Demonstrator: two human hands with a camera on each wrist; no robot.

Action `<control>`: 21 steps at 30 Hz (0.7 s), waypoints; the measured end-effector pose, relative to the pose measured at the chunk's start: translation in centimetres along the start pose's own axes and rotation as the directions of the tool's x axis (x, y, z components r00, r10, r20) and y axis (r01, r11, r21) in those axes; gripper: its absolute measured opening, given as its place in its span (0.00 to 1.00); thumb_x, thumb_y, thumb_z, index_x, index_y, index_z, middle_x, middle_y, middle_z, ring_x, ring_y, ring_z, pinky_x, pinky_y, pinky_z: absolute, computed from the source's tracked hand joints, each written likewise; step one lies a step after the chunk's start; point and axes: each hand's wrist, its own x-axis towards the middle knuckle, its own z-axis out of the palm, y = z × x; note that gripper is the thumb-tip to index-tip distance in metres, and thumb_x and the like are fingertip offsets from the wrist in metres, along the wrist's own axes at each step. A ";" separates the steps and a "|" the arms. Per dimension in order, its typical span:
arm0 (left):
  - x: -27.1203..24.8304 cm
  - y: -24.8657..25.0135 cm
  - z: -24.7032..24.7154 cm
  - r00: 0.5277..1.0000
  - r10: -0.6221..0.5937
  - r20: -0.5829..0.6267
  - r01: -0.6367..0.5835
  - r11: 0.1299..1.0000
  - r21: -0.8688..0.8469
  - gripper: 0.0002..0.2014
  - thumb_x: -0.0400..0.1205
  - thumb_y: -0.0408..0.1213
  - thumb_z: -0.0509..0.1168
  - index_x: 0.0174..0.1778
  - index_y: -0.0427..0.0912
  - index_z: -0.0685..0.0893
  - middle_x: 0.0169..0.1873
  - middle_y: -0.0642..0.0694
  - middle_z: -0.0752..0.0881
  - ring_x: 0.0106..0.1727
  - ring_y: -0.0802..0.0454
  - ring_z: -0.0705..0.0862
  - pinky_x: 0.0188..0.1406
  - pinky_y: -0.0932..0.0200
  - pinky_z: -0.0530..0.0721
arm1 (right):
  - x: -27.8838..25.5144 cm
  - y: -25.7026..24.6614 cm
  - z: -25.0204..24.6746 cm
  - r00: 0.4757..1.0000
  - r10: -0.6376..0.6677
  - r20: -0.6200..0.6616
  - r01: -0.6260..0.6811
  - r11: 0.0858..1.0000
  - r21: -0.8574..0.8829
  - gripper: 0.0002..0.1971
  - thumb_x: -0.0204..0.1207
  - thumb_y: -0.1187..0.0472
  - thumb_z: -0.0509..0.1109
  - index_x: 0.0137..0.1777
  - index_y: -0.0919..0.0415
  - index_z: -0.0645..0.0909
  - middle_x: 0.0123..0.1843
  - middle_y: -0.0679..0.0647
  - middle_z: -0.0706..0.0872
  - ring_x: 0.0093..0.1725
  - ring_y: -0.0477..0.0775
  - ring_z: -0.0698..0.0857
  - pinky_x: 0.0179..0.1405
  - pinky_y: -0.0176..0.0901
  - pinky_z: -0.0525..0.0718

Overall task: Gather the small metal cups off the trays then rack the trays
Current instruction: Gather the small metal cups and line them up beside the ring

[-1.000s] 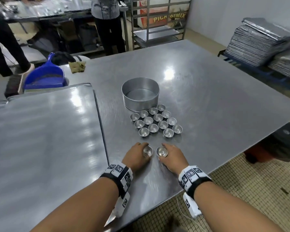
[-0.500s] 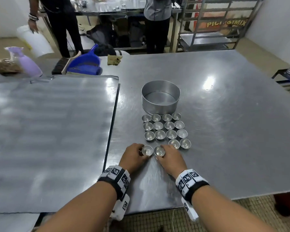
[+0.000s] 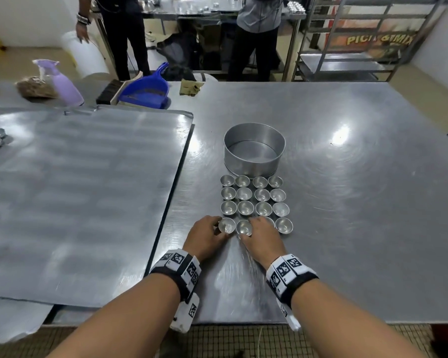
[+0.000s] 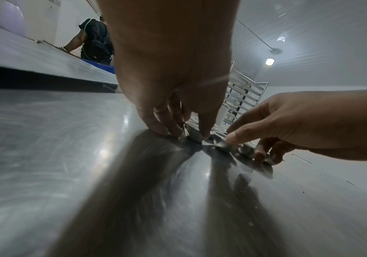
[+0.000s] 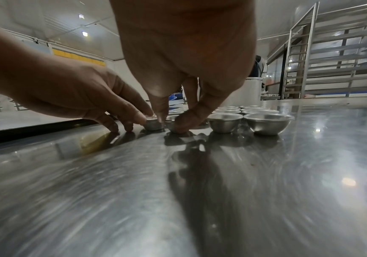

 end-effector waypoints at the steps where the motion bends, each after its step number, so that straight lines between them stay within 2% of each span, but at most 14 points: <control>1: 0.0 0.0 0.0 1.000 -0.002 0.000 0.002 1.000 0.002 0.18 0.78 0.55 0.72 0.53 0.44 0.88 0.47 0.48 0.86 0.47 0.51 0.82 0.47 0.54 0.79 | 0.1 0.0 -0.1 1.000 -0.006 0.002 0.007 1.000 -0.007 0.23 0.80 0.50 0.68 0.72 0.59 0.77 0.68 0.57 0.80 0.68 0.60 0.78 0.67 0.51 0.76; 10: 0.4 0.2 0.1 1.000 0.012 0.005 -0.012 1.000 0.005 0.20 0.77 0.56 0.70 0.54 0.43 0.88 0.45 0.47 0.87 0.45 0.51 0.83 0.48 0.50 0.82 | 0.8 -0.1 -0.4 1.000 -0.017 0.000 0.017 1.000 -0.016 0.16 0.79 0.56 0.67 0.65 0.58 0.79 0.63 0.57 0.81 0.64 0.62 0.80 0.61 0.50 0.76; 15: 0.6 0.1 0.2 1.000 0.029 0.005 -0.029 1.000 -0.005 0.16 0.79 0.54 0.71 0.58 0.49 0.88 0.48 0.49 0.87 0.49 0.52 0.83 0.47 0.56 0.77 | 1.0 -0.1 -0.4 0.999 -0.031 -0.018 0.030 0.999 -0.028 0.15 0.78 0.56 0.67 0.63 0.58 0.80 0.62 0.56 0.83 0.62 0.62 0.82 0.57 0.50 0.76; 21: 0.8 0.0 0.2 0.999 0.034 -0.003 -0.034 0.999 -0.008 0.15 0.79 0.50 0.72 0.60 0.49 0.88 0.49 0.48 0.87 0.49 0.53 0.83 0.46 0.58 0.73 | 1.2 -0.1 -0.4 1.000 -0.020 -0.001 0.020 1.000 -0.022 0.14 0.78 0.55 0.67 0.61 0.57 0.80 0.61 0.56 0.84 0.61 0.62 0.82 0.57 0.51 0.77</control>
